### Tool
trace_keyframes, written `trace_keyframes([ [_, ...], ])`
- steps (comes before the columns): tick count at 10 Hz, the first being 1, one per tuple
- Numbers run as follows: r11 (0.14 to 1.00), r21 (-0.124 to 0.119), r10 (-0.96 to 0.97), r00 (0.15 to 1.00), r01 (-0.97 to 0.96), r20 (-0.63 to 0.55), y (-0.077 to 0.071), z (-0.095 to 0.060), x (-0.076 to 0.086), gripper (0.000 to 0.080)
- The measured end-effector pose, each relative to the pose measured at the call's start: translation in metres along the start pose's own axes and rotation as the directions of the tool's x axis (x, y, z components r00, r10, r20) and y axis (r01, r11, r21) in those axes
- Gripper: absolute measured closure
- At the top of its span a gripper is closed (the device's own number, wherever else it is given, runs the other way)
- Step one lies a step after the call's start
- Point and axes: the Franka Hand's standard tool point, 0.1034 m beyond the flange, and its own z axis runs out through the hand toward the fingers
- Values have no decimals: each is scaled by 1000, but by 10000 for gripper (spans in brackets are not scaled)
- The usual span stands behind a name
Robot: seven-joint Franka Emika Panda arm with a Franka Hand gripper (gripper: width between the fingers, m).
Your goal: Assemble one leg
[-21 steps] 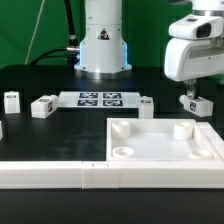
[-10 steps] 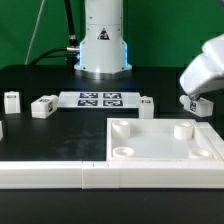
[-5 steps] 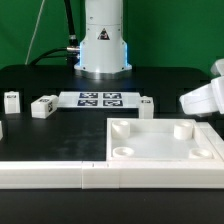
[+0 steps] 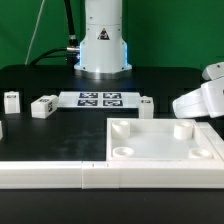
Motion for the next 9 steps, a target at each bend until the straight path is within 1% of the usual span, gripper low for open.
trace_keyframes([
  [1, 1000, 0, 0, 1000, 0, 0, 0, 0, 0, 273],
  [2, 1000, 0, 0, 1000, 0, 0, 0, 0, 0, 412],
  [3, 1000, 0, 0, 1000, 0, 0, 0, 0, 0, 511],
  [8, 1000, 0, 0, 1000, 0, 0, 0, 0, 0, 510],
  [9, 1000, 0, 0, 1000, 0, 1, 0, -3, -2, 510],
])
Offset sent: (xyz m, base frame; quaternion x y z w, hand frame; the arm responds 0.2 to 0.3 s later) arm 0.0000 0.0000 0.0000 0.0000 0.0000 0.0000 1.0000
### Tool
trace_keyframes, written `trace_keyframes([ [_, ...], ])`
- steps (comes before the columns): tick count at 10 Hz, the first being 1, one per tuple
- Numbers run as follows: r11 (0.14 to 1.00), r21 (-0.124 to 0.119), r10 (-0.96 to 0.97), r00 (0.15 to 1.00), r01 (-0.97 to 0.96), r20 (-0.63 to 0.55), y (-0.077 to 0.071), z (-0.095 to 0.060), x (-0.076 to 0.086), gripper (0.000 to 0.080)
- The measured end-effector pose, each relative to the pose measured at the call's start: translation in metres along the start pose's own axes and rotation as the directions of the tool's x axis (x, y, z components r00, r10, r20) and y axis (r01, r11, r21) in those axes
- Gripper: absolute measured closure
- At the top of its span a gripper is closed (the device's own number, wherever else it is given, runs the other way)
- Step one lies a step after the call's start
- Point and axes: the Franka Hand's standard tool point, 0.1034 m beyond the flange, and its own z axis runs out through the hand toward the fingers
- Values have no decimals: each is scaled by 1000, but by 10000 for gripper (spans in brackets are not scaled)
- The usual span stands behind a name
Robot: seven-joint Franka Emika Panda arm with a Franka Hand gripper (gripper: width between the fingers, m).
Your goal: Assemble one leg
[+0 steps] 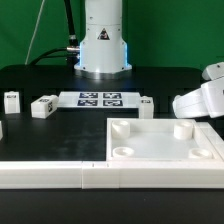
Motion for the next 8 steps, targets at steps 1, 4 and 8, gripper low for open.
trace_keyframes([
  [1, 1000, -2, 10, 1000, -10, 1, 5, -12, -16, 510],
  [4, 999, 4, 36, 999, -36, 3, 29, -33, -65, 509],
  [8, 999, 8, 47, 998, -47, -35, 40, -42, -89, 509],
])
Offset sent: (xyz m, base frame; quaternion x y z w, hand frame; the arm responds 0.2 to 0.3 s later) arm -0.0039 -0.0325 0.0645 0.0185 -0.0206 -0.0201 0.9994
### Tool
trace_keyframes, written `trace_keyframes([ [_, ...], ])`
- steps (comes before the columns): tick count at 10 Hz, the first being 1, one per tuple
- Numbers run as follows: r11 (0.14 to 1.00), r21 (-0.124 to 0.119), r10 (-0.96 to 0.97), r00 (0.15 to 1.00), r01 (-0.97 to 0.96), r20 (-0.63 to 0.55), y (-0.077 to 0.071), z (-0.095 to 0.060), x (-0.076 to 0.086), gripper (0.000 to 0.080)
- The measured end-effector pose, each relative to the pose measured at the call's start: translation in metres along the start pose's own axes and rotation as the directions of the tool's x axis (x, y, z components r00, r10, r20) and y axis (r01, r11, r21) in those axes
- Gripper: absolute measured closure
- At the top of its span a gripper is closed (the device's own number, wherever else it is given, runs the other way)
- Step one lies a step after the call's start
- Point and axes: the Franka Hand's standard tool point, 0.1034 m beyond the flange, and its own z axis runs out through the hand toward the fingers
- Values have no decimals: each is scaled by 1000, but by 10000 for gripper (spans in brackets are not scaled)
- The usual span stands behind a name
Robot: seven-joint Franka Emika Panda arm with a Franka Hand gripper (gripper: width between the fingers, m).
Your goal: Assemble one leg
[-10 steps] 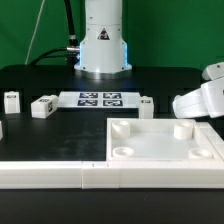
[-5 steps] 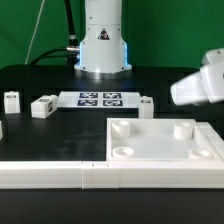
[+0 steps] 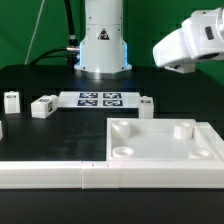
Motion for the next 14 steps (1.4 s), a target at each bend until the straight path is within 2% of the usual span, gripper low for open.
trace_keyframes([
  [1, 1000, 0, 8, 994, -8, -112, 3, -10, 8, 509],
  [2, 1000, -5, 15, 972, -17, -235, 5, -14, 8, 509],
  [3, 1000, -25, -25, 944, 18, -330, 11, -15, 9, 509],
  [4, 998, -36, -62, 906, 51, -420, 37, -18, 7, 509],
  [5, 999, -28, -38, 869, 28, -494, 58, -20, 2, 509],
  [7, 999, -43, -31, 758, 3, -652, 75, -25, -4, 509],
  [8, 999, -47, -31, 714, -3, -699, 76, -25, -3, 509],
  [10, 998, -56, -38, 561, -14, -827, 79, -28, 0, 509],
  [11, 998, -53, -36, 528, -18, -849, 78, -28, 1, 509],
  [12, 999, -41, -27, 507, -16, -862, 75, -43, 4, 509],
  [14, 999, -40, -30, 508, -8, -861, 72, -77, 15, 509],
])
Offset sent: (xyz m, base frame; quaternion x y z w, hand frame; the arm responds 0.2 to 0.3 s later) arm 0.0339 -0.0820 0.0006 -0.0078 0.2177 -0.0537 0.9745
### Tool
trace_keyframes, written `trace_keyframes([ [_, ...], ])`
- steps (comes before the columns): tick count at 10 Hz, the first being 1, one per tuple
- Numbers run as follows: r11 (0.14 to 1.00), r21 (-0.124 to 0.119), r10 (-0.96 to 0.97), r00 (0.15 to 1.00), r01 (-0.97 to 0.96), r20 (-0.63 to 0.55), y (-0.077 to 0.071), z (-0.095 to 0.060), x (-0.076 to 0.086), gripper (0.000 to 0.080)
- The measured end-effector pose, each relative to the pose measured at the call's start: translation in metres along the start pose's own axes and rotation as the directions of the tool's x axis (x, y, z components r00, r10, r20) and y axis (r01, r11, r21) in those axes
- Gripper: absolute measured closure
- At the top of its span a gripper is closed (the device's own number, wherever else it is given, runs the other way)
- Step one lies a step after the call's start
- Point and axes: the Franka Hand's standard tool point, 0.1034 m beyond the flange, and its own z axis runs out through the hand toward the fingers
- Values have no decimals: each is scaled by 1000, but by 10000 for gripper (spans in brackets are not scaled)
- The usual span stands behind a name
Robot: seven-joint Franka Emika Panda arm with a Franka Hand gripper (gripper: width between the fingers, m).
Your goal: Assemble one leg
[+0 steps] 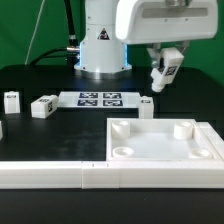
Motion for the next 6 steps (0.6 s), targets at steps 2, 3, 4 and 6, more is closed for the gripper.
trace_keyframes([
  [2, 1000, -2, -5, 1000, 5, -26, 4, -2, 29, 509],
  [3, 1000, -1, -5, 1000, 5, -21, 3, 0, 25, 509],
  [4, 1000, 0, -5, 1000, 5, -19, 3, 1, 24, 509],
  [6, 1000, -8, -7, 998, 6, -59, 6, 1, 27, 509],
])
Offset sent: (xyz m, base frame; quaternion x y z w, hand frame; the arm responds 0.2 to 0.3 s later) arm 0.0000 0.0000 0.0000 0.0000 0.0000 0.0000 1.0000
